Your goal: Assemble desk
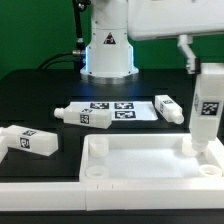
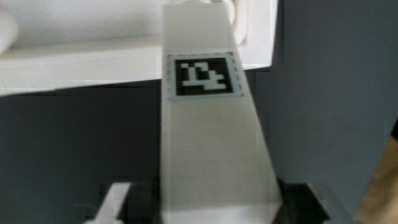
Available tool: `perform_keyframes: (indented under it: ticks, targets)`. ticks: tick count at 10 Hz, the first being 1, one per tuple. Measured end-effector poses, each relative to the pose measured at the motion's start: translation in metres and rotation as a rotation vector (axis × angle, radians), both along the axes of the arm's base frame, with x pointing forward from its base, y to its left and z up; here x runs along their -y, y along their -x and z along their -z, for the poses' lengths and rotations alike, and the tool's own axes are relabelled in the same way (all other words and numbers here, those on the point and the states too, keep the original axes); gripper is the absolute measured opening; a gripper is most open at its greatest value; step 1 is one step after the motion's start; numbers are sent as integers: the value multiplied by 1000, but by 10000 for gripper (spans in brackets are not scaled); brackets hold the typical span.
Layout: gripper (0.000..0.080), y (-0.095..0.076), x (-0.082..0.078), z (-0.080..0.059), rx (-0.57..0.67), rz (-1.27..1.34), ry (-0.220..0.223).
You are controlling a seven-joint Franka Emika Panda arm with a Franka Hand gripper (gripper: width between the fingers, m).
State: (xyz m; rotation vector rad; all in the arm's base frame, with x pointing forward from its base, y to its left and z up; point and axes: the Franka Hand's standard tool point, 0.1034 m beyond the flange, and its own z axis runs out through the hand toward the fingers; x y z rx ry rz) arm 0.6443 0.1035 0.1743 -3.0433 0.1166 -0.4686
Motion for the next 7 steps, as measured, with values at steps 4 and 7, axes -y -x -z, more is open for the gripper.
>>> perform_keyframes:
  ticks: [4, 7]
  targets:
    - [284, -3, -1, 5, 35, 4, -7]
    - [284, -2, -1, 15, 43, -2, -4]
